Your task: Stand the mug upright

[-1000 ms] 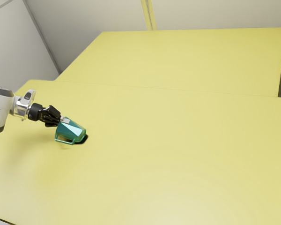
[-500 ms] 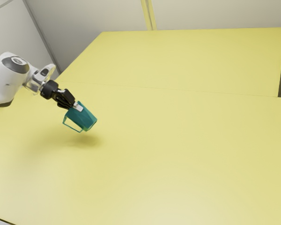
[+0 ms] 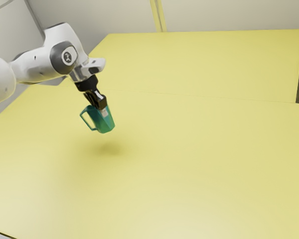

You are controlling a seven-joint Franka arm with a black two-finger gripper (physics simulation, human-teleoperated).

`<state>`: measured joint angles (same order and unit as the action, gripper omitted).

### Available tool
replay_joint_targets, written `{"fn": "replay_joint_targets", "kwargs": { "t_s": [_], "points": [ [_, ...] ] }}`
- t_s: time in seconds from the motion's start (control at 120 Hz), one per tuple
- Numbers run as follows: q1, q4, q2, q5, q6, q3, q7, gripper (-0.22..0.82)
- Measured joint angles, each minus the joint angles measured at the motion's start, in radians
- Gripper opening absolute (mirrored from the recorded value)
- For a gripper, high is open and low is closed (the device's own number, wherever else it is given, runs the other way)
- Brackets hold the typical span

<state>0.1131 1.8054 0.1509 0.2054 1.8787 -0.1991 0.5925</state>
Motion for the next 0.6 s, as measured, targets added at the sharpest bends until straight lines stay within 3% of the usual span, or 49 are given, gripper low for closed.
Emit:
{"fn": "replay_joint_targets", "kwargs": {
  "t_s": [0.317, 0.6],
  "points": [
    [0.032, 0.156, -0.005, -0.144, 0.247, 0.037, -0.169, -0.16],
    [0.025, 0.168, 0.069, -0.176, 0.330, 0.043, -0.281, -0.17]
  ]
}}
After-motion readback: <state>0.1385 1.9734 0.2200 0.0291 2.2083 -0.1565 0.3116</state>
